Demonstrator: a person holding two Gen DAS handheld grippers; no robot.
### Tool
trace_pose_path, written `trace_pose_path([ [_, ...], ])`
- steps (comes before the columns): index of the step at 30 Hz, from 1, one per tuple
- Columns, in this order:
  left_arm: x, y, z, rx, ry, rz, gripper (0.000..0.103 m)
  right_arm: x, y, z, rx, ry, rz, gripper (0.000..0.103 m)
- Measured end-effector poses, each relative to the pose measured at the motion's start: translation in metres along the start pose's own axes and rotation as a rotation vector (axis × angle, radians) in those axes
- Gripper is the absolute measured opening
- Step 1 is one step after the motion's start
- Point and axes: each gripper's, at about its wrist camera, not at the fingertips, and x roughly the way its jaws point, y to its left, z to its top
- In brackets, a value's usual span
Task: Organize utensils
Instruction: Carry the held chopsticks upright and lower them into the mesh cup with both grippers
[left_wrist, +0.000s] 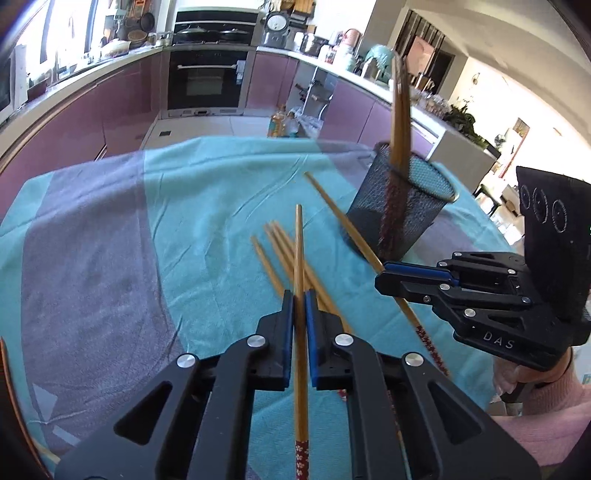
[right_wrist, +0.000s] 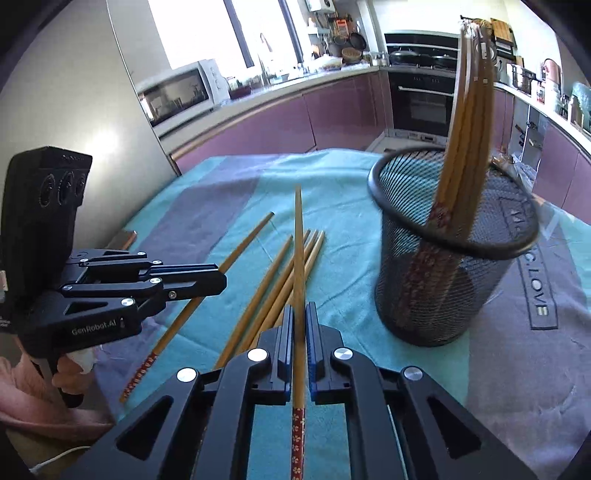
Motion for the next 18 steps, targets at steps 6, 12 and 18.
trace_pose_path([
  [6,-0.035,-0.009,0.02,0.023,-0.083,-0.082,0.007,-0.039,-0.007,0.009,0.011,-0.11,0.005,0.006],
  [12,-0.068,-0.02,0.037,0.052,-0.16,-0.148,0.007,-0.066,-0.013,0.018,0.024,-0.197,0.01,0.006],
  [18,-0.093,-0.033,0.057,0.073,-0.235,-0.207,0.007,-0.086,-0.022,0.032,0.015,-0.258,0.002,0.006],
])
